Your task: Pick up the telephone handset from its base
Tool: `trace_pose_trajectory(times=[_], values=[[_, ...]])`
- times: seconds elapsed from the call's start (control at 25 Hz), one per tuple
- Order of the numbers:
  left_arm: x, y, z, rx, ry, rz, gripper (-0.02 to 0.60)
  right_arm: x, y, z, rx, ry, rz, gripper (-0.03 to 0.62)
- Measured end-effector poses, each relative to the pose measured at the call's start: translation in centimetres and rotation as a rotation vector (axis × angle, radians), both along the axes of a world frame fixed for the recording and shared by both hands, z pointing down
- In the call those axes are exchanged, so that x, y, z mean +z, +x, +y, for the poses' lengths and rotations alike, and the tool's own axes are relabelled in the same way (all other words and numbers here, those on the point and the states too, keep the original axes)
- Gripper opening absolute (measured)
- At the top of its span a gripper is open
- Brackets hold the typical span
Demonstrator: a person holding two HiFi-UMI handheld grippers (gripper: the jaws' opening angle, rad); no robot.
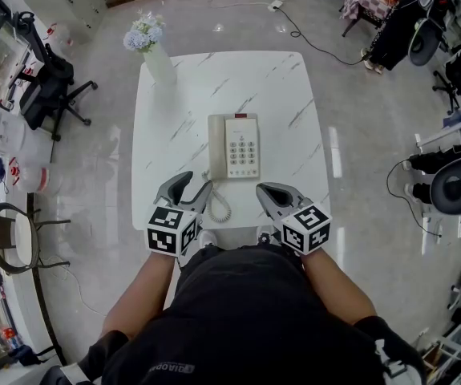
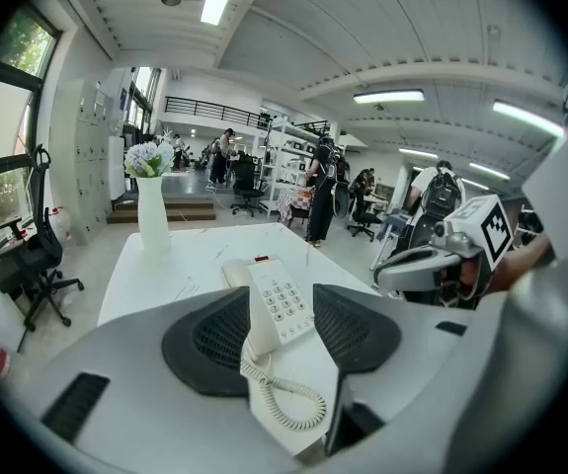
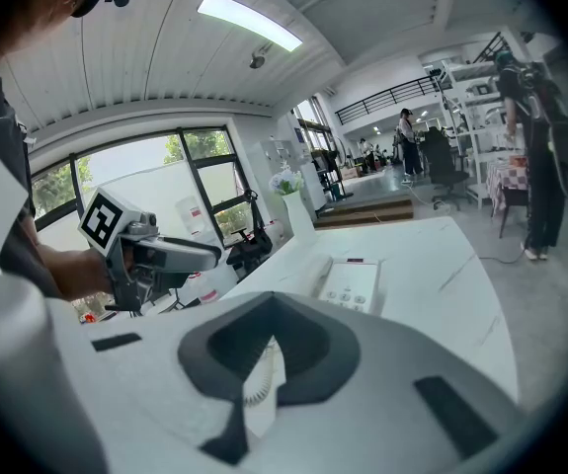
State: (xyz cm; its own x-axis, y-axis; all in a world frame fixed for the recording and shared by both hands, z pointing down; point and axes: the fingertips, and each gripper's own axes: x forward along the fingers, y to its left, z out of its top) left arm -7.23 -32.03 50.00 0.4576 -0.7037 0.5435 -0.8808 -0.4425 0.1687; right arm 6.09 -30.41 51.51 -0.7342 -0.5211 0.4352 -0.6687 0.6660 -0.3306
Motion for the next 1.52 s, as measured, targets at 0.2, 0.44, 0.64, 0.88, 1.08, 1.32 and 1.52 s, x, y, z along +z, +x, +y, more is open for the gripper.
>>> trace_pose_trajectory(times=[0.2, 0.44, 0.64, 0.88, 1.08, 1.32, 1.52], values=[[0.6, -0.3, -0.9, -0.018, -0.008, -0.022, 0.204, -0.1, 0.4, -0.2, 0.004, 0.004, -0.001, 0.002], [2.4, -0.3, -3.9, -0.049, -0.026, -0.053, 0.204, -0.2, 1.7, -0.9, 0.023, 0.012, -0.005, 0.000], [4.5, 0.5, -6.4, -0.067, -0.068, -0.067, 0.204, -0.5, 3.0, -1.3, 0.039, 0.023, -0.012, 0.002], [6.9, 1.6, -9.5, -0.078, -0.116, -0.101, 0.204, -0.5, 4.7, -1.6, 0.058, 0.024, -0.010, 0.001], [9.6, 2.1, -11.9, -0.103, -0.179, -0.144, 0.209, -0.7, 5.7, -2.2, 0.067, 0.025, -0.009, 0.002], [12.9, 2.1, -13.6, -0.158, -0.265, -0.164, 0.225, -0.6, 7.1, -2.8, 0.081, 0.025, -0.007, 0.002], [14.3, 2.3, -14.3, -0.176, -0.305, -0.161, 0.233, -0.4, 8.1, -3.0, 0.095, 0.016, 0.002, 0.001]])
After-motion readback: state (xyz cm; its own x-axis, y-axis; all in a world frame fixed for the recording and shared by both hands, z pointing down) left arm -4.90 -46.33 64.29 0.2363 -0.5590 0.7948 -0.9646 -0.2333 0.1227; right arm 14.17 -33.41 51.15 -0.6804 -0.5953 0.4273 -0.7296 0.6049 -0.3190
